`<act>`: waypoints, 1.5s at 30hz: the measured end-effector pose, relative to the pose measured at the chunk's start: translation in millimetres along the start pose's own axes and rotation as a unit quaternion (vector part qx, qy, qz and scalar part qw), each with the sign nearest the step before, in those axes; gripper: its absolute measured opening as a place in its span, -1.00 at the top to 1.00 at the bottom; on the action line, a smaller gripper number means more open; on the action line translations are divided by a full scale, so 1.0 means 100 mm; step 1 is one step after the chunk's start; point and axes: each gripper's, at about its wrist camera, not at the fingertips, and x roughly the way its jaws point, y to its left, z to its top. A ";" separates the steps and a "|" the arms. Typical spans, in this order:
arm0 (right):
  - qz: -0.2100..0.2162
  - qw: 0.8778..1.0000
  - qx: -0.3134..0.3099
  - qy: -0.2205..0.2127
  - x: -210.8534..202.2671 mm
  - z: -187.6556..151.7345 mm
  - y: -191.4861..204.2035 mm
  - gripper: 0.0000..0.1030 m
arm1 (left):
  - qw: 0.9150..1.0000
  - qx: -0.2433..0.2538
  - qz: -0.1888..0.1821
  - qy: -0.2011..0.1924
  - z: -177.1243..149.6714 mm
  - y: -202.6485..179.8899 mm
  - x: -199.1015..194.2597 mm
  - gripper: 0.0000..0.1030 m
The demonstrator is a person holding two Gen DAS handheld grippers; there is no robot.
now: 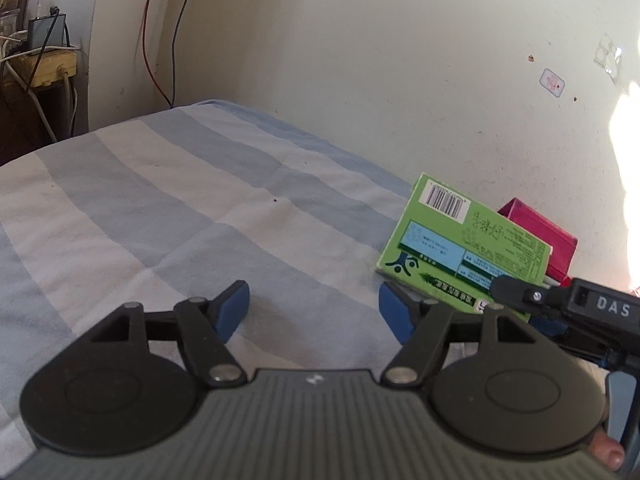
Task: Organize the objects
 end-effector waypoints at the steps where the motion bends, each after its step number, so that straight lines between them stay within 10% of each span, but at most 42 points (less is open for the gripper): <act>1: 0.005 1.000 0.012 0.003 -0.06 -0.03 -0.01 0.24 | 1.000 0.001 -0.002 -0.001 -0.01 0.00 -0.01 -0.42; 8: 0.057 0.988 0.133 0.051 -0.82 -0.55 -0.33 0.42 | 0.988 -0.001 -0.154 -0.015 -0.03 -0.06 -0.18 -0.45; 13: 0.063 0.985 0.153 0.049 -1.75 -1.18 -0.62 0.37 | 0.952 0.068 -0.298 0.020 -0.19 -0.35 -0.29 -0.45; 17: -0.035 0.993 0.115 -0.005 -2.53 -1.52 -0.72 -0.07 | 0.925 0.122 -0.357 0.051 -0.39 -0.69 -0.39 -0.45; 20: -0.142 0.986 0.067 -0.055 -2.91 -1.65 -0.63 -0.66 | 0.907 0.163 -0.380 0.078 -0.58 -1.00 -0.48 -0.45; 25: -0.175 0.983 -0.025 -0.051 -2.90 -1.78 -0.44 -0.63 | 0.885 0.251 -0.382 0.091 -0.92 -1.34 -0.67 -0.41; 35: -0.209 0.968 -0.134 -0.032 -2.33 -1.78 -0.12 -0.27 | 0.885 0.232 -0.377 0.142 -1.11 -1.41 -0.71 -0.21; 45: -0.221 0.946 -0.143 -0.190 -3.19 -1.29 -0.21 -0.23 | 0.868 0.228 -0.436 0.060 -0.62 -2.28 -1.15 -0.23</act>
